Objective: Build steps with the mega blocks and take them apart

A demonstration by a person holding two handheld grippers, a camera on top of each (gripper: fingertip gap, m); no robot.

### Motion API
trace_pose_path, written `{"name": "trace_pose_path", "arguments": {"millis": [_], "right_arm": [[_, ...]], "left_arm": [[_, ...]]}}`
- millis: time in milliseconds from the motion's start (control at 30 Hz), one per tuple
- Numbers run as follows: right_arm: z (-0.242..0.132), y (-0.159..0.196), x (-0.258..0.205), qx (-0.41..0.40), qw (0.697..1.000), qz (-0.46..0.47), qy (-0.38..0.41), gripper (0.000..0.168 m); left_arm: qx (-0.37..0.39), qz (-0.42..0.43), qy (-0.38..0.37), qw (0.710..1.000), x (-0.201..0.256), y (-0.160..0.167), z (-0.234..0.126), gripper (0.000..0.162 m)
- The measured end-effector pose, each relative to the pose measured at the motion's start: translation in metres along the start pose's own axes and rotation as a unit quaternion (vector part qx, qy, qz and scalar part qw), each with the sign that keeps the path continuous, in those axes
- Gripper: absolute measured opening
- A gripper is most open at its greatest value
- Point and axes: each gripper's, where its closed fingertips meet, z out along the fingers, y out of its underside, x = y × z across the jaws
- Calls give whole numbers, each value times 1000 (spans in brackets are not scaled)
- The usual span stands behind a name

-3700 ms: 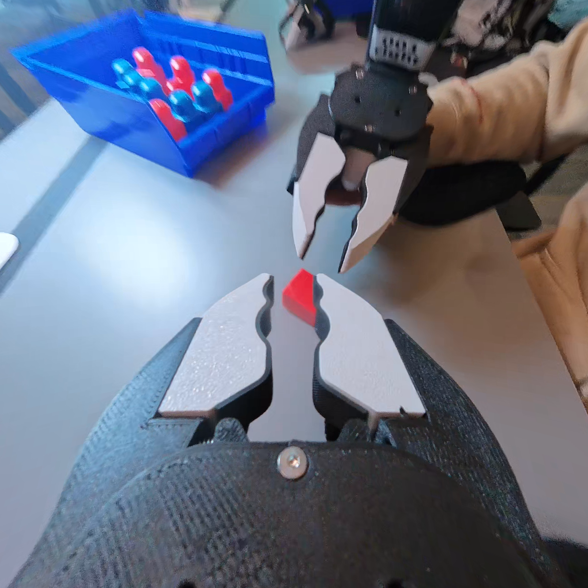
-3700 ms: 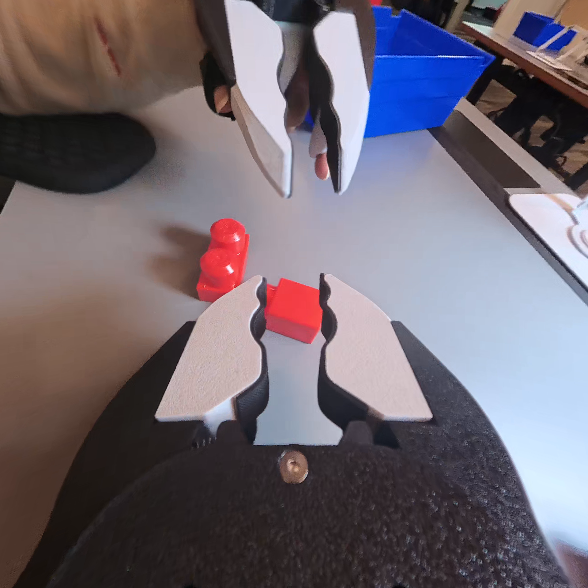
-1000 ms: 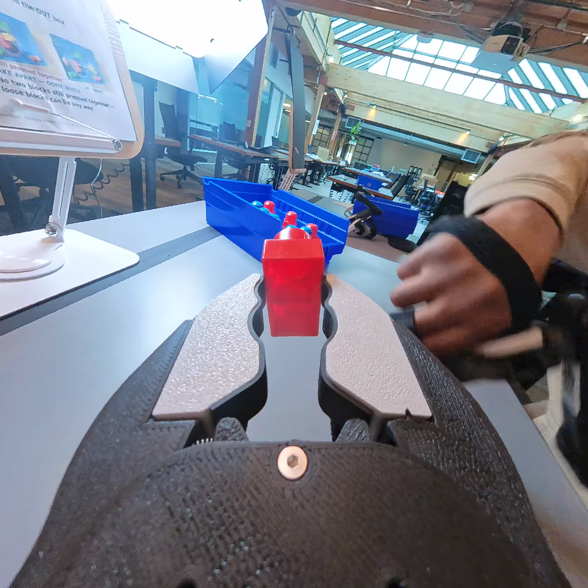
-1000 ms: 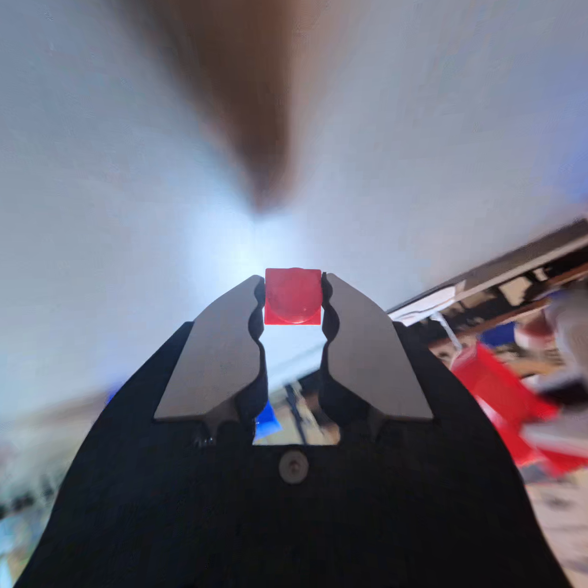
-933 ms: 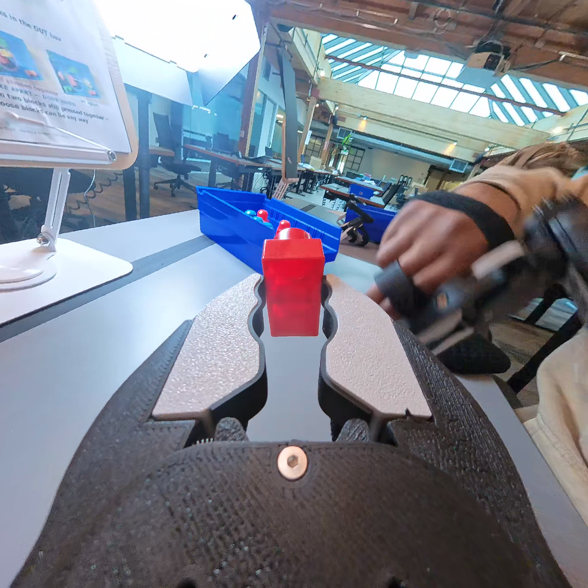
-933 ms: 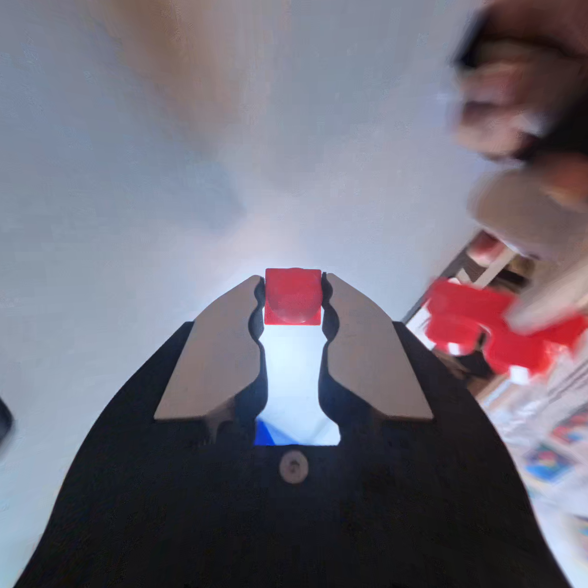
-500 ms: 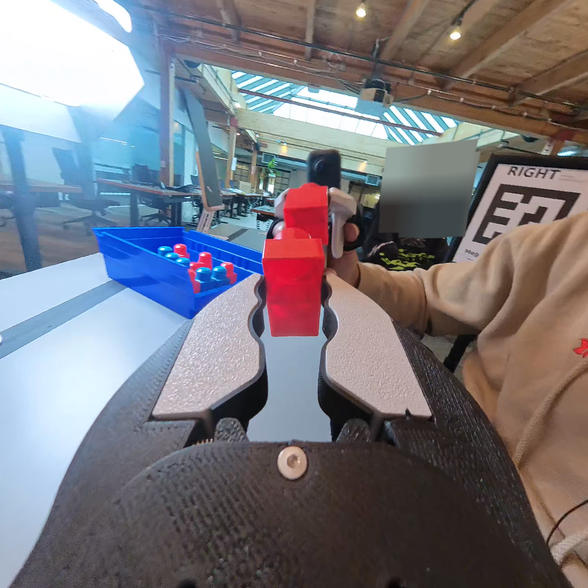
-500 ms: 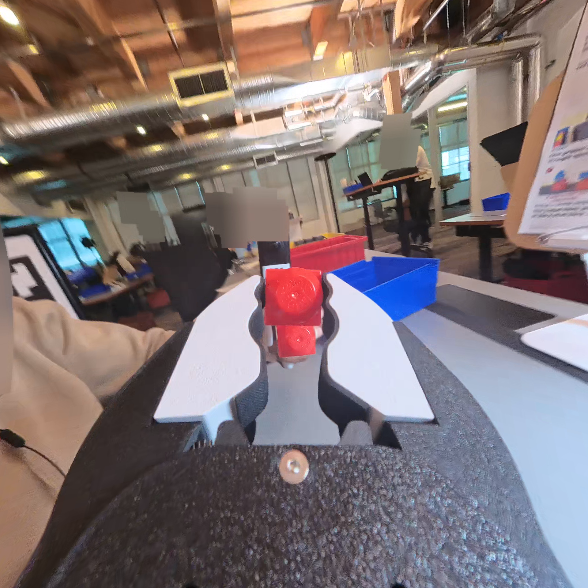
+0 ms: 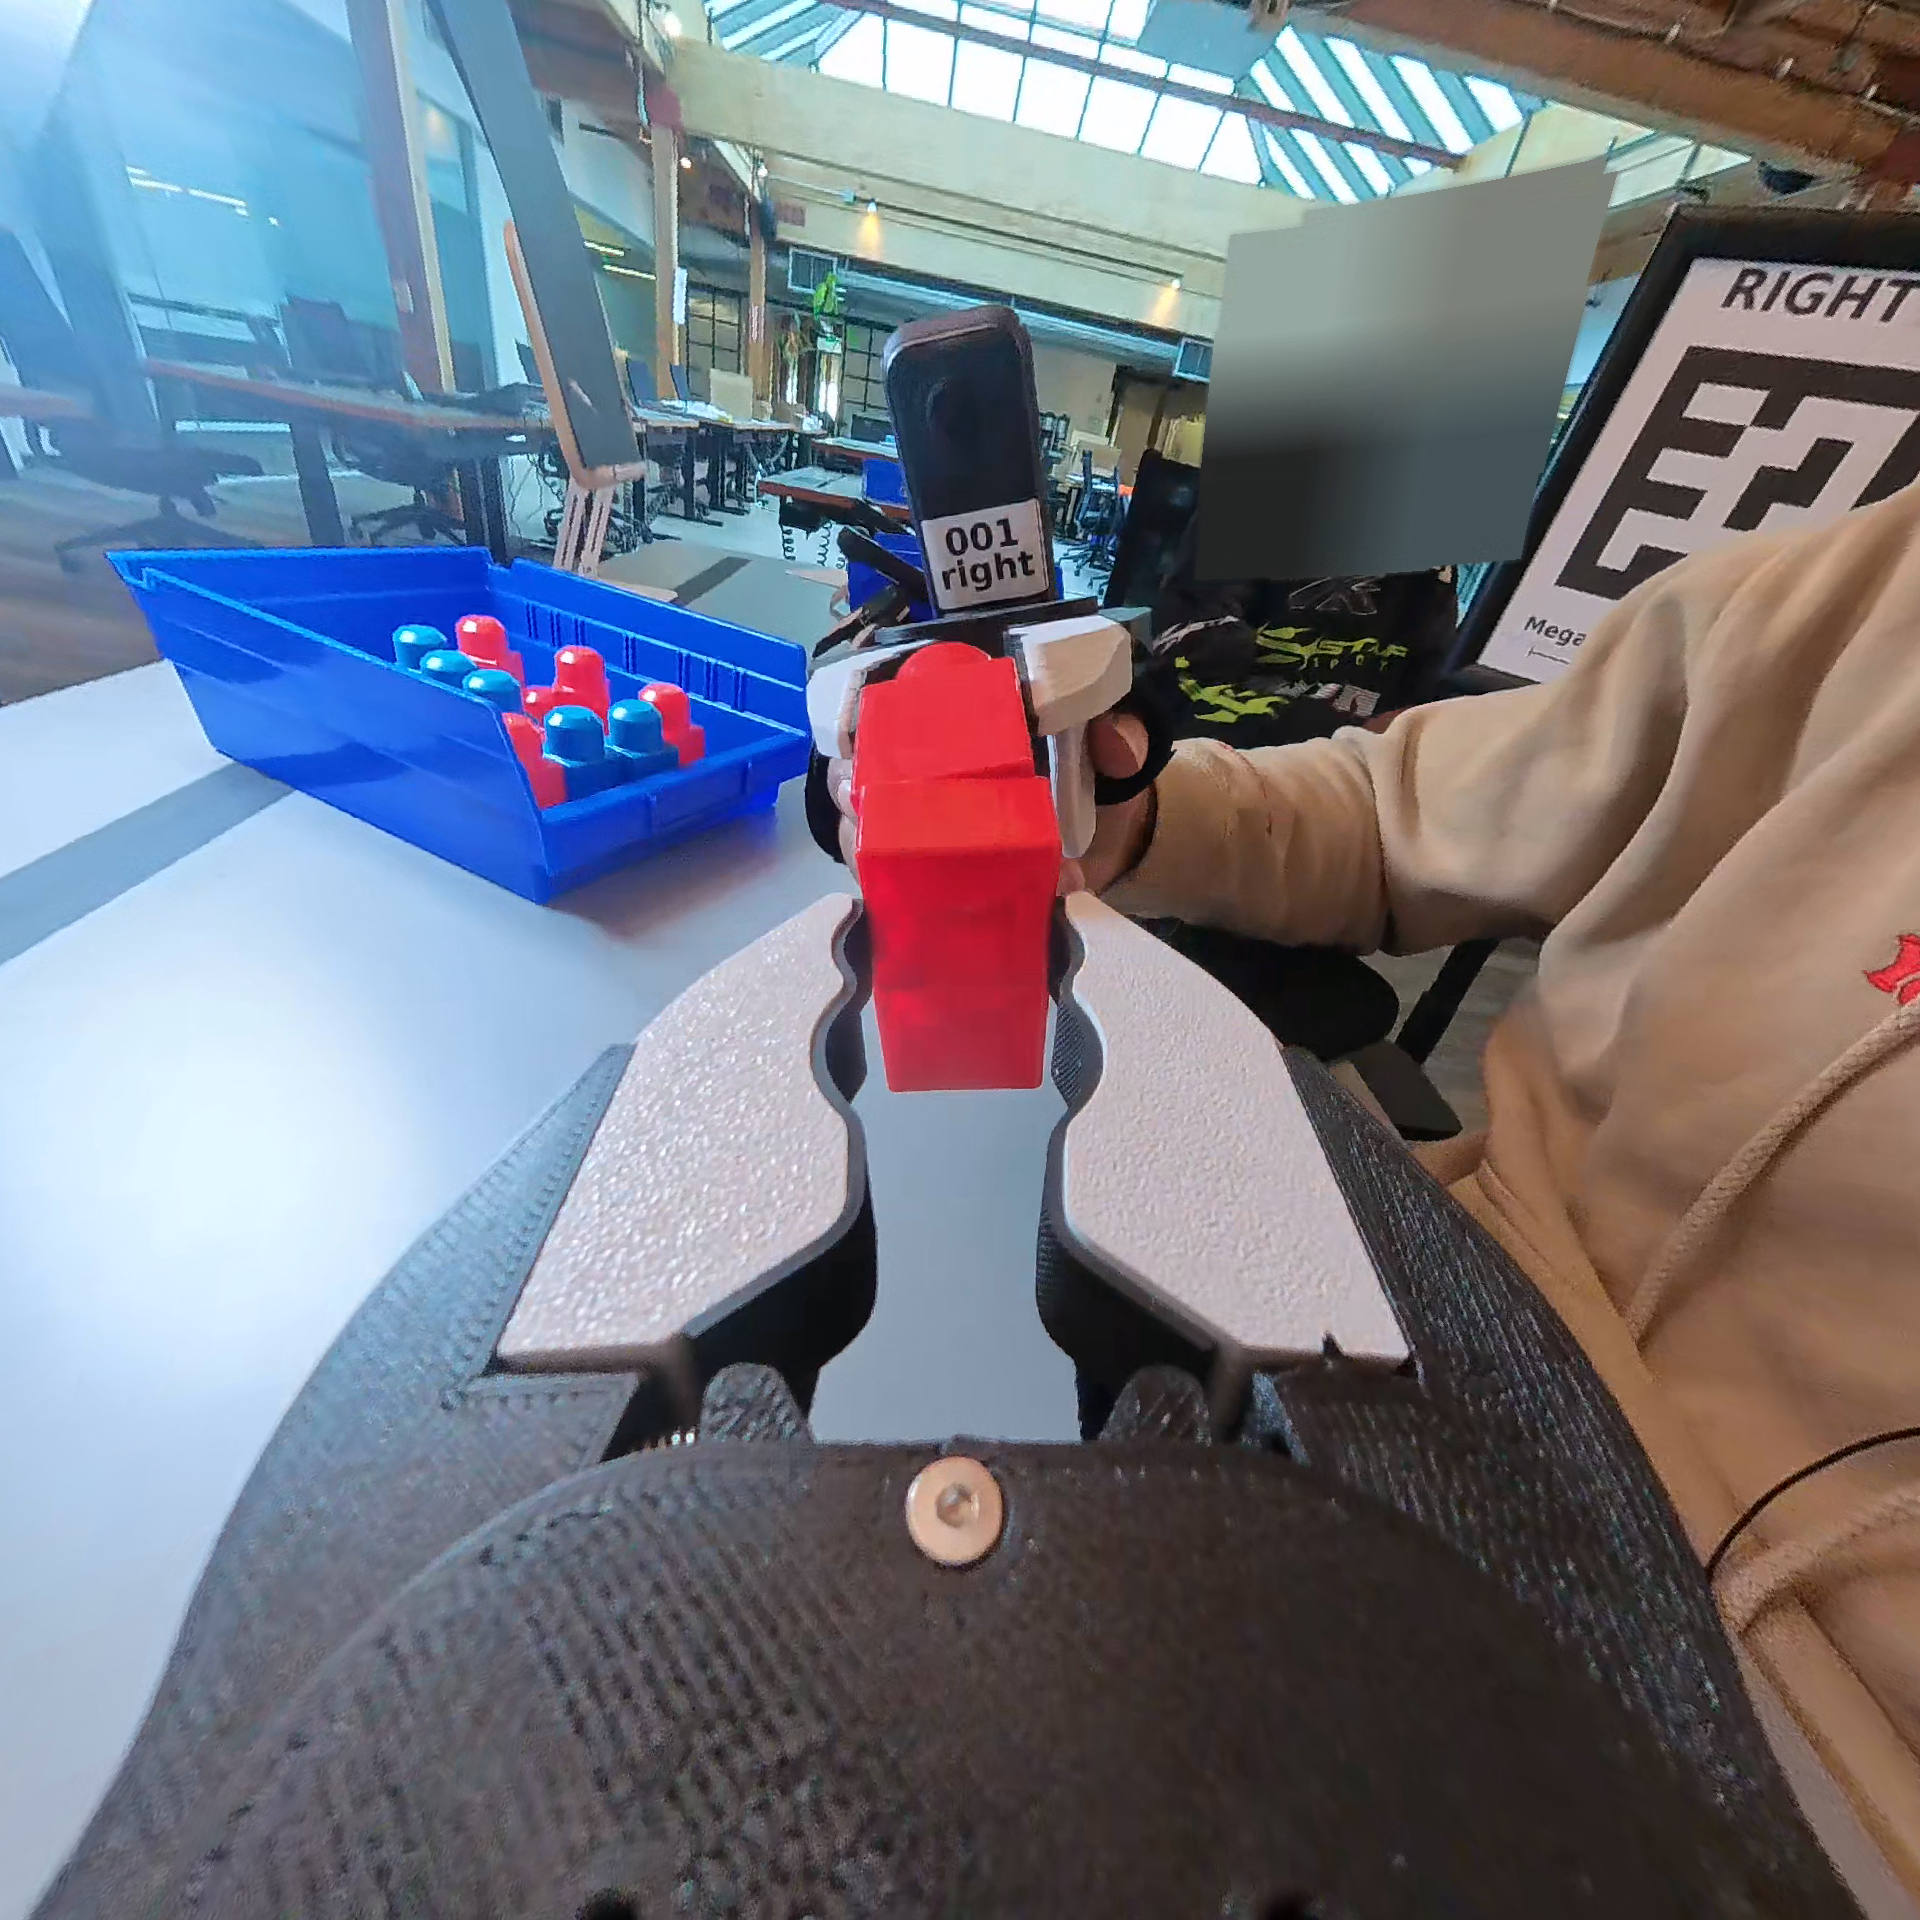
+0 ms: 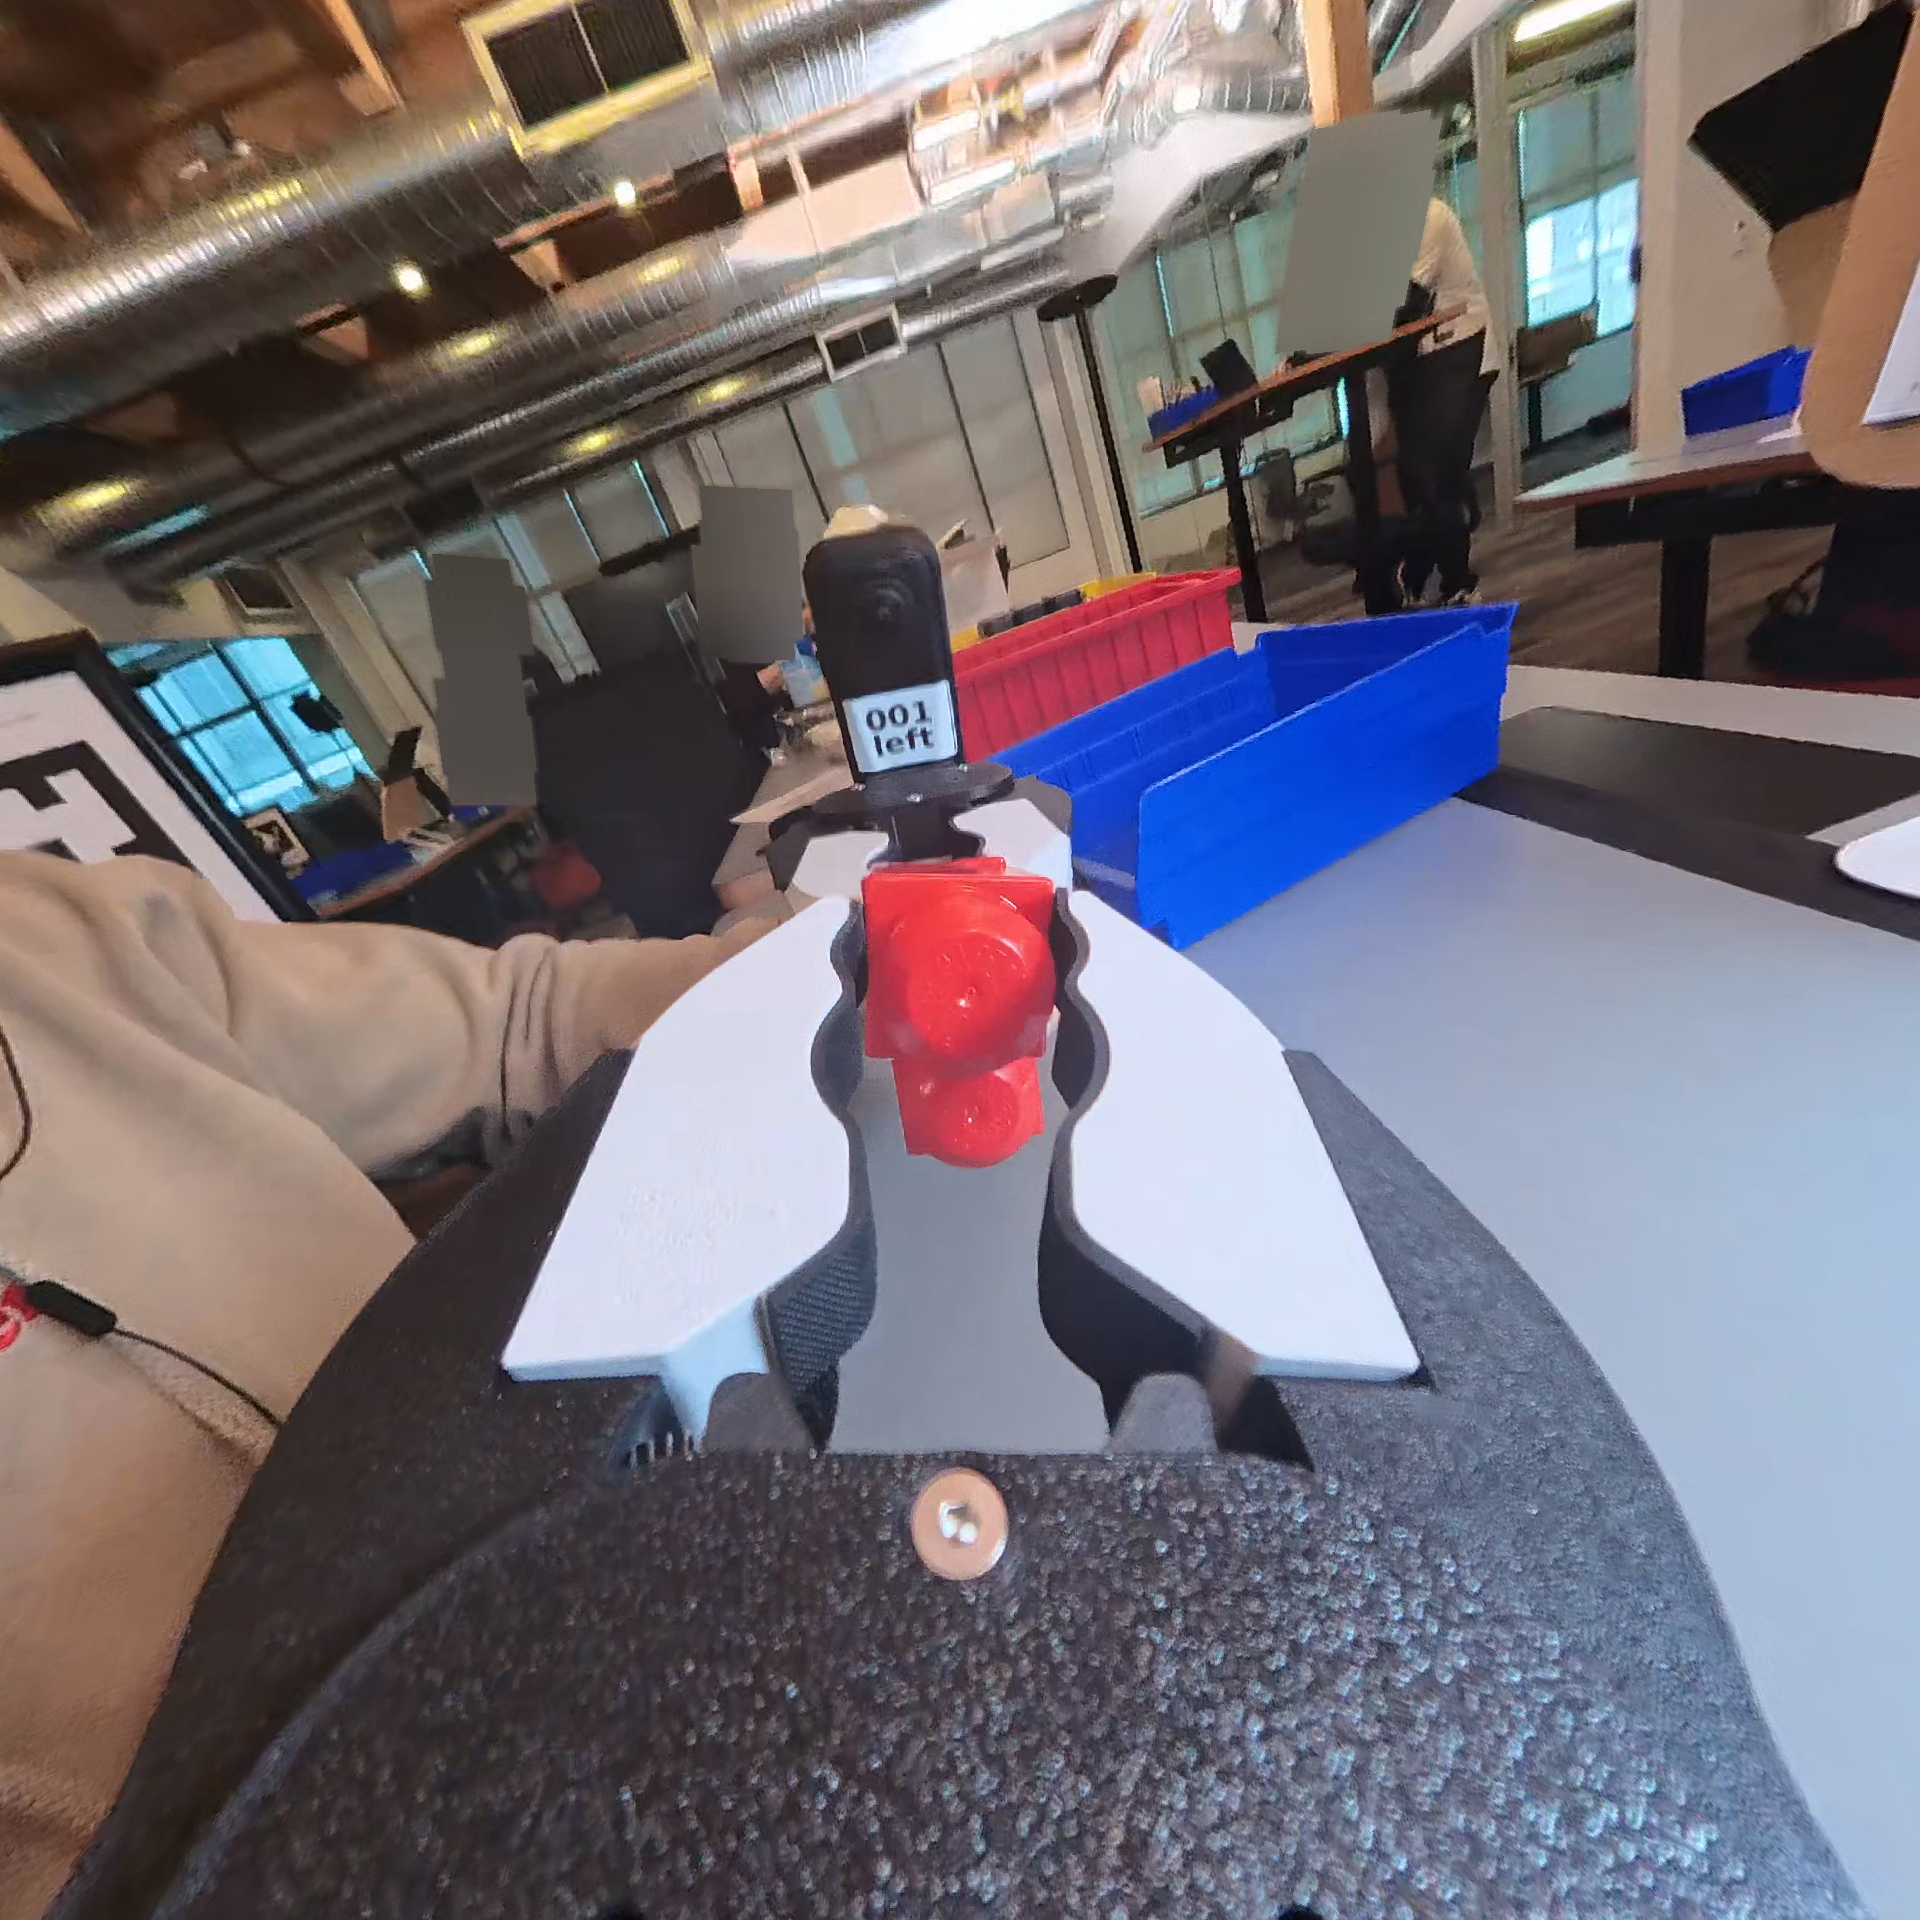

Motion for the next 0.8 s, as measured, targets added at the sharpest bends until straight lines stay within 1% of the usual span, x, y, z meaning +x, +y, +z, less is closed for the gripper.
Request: {"name": "trace_pose_path", "arguments": {"millis": [67, 133, 367, 733, 800], "right_arm": [[-1, -1, 2, 19, 1000, -4, 4, 34], [-2, 1, 2, 11, 1000, -25, 1, 34], [-5, 4, -7, -12, 997, -73, -22, 35], [-4, 3, -7, -8, 998, -58, -22, 34], [-4, 4, -7, -21, 998, -63, -20, 34]], "left_arm": [[-6, -11, -1, 1000, -1, 5, 4, 33], [-13, -19, 2, 1000, 0, 11, 7, 33], [-14, -48, 39, 998, 9, 14, 11, 33], [-14, -29, 30, 999, 8, 13, 10, 33], [-15, -18, 27, 999, 7, 11, 9, 34]]}}
